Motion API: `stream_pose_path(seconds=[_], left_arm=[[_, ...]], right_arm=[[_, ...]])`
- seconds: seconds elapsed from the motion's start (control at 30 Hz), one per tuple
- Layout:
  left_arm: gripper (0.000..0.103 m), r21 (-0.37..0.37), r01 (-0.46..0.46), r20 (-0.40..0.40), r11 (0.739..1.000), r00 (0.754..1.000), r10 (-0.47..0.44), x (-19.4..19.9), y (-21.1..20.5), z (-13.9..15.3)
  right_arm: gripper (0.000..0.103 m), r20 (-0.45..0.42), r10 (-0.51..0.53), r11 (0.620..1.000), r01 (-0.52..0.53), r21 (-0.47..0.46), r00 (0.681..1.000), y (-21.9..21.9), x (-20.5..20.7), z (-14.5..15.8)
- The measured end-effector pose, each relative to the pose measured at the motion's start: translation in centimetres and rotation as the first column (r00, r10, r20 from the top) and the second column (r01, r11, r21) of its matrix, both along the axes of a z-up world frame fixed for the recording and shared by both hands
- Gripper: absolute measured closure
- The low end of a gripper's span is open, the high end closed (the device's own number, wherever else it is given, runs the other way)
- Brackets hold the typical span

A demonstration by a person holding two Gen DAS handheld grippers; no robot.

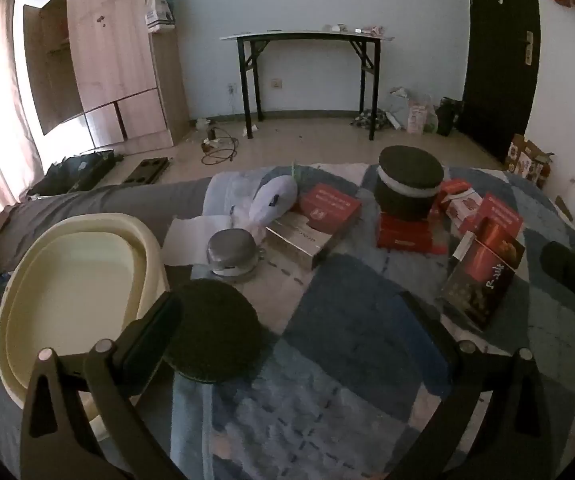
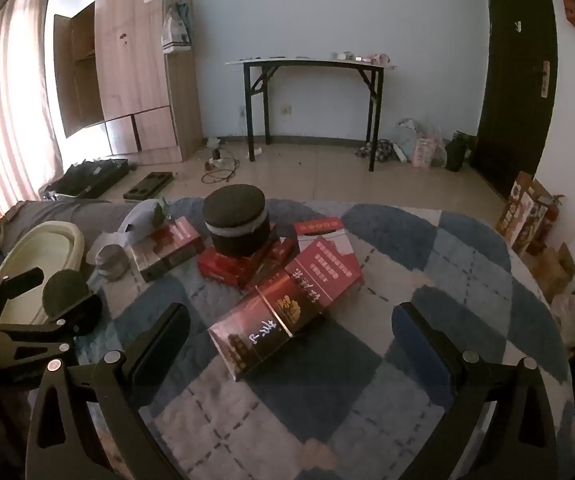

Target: Organize rigid objects

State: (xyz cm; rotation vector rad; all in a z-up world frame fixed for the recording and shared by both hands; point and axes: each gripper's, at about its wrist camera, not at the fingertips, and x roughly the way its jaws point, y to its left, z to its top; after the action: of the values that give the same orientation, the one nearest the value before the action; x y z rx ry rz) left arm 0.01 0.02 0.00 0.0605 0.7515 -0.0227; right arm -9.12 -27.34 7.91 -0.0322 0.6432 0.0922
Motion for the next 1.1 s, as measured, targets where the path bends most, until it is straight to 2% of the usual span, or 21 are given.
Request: stream_pose_path(seconds=[0.03,0.17,0.27,0.4,0.57,0.73,0.9,1.0,1.1], left_arm=[[0.000,0.021,0.001,0.030,1.000,1.000,-0.001,-0.1,-0.1,0.0],[0.000,0.009,-0.018,0.002,1.000,1.000,0.018,0.6,-0.4,0.3],[0.000,0.009,-0.020,0.014,1.000,1.000,0.020,0.2,-0.4,0.3],[0.000,-0.006,-0.008,0.017,1.000,1.000,0.008,0.1,0.6,0.4],[0.000,-0.068,-0.019,0.011,0.997,1.000,0.020,0.2,2.7,0.0],[0.000,-0.043,-0.019,0.018,0.999,1.000,0.020,-0.1,2.9,0.3],[0.000,-0.093,-0.016,-0.004,0.996,1.000,0.016,0.3,3.2,0.0],[0.000,-0.060,-0.029,0.017,0.998,0.999,0.030,0.0,3.0,0.2],[0.000,-0.078,-0.008,0.009,0.997,1.000,0.009,-0.1,2.9,0.3]], right_arm=[[0.000,0.000,0.001,1.000,-0.001,0.002,1.000,0.0,0.0,0.0],[0.000,-0.005,0.024,1.000,-0.024,0.002,1.000,0.3,-0.1,-0.2],[0.000,-0.021,0.026,1.000,-0.026,-0.003,0.999,0.3,0.3,-0.4],[0.000,-0.025,0.029,1.000,-0.029,-0.002,0.999,0.6,0.8,-0.3],[0.000,-0.008,0.037,0.999,-0.037,-0.017,0.999,1.0,0.3,-0.6],[0.000,-0.007,0.043,0.999,-0.043,-0.028,0.999,1.4,0.2,-0.7],[0.000,-0.012,0.061,0.997,-0.061,-0.037,0.998,1.9,0.3,-0.8],[0.000,-0.014,0.063,0.997,-0.064,-0.039,0.998,2.0,0.3,-0.8],[0.000,-0.010,0.058,0.997,-0.058,-0.042,0.998,2.0,0.2,-0.8]])
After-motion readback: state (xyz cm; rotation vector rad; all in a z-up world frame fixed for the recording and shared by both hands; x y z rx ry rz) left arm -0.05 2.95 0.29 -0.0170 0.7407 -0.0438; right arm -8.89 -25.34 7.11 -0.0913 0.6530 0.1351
